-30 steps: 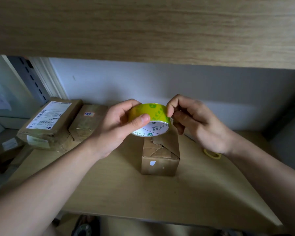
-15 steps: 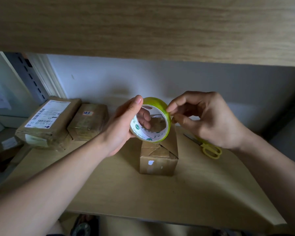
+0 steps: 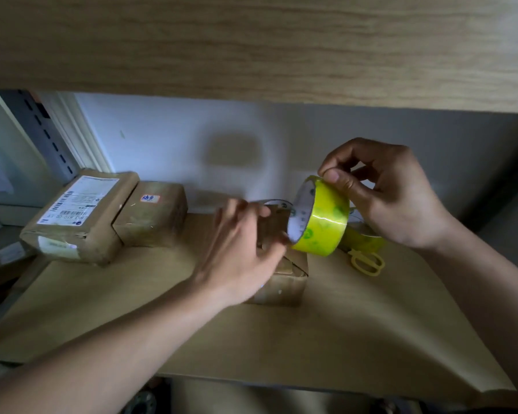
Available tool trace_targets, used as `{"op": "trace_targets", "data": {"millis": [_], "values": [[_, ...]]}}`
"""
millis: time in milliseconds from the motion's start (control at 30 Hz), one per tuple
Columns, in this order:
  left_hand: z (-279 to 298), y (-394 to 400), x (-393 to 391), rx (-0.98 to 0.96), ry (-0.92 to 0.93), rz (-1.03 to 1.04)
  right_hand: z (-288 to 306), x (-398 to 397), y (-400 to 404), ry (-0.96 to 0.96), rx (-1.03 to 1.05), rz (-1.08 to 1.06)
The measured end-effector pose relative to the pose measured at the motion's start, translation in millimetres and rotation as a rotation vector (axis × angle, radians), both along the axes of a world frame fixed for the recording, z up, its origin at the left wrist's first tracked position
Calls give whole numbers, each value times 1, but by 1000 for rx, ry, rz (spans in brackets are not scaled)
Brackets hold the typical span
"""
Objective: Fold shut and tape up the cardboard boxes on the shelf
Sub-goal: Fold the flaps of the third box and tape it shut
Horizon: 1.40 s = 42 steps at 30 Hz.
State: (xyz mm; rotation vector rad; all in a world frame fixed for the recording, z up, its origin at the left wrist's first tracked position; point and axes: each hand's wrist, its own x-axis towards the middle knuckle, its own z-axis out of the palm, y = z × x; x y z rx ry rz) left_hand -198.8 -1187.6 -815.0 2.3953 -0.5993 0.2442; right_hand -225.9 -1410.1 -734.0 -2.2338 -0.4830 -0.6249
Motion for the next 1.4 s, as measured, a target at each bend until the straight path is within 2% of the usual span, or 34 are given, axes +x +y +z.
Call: {"op": "trace_targets", "data": {"millis": [67,167,467,700,800,1133,1233,1400], "values": [[-3,-9,-11,105,109,4,1,0,-5,-7,-24,-31],[-3,-15,-14,212,119,23,2,1,-11,0,-6,-92],[2,-9,-2,181,213,-71,-6,4,-20,-8,-3,-229],[20,20,10,315,363,-223,-3,1,-21,-48,19,-306],[27,32,16,355,357,-319,-1,0,-20,-47,48,-331],[30,43,25,407,337,-366,-3,0,-3,1,75,-350],[27,46,25,330,338,-389,-2,1,5,6,102,-351],[34,41,24,-239,167,-435,-10,5,24,21,132,-338]]}}
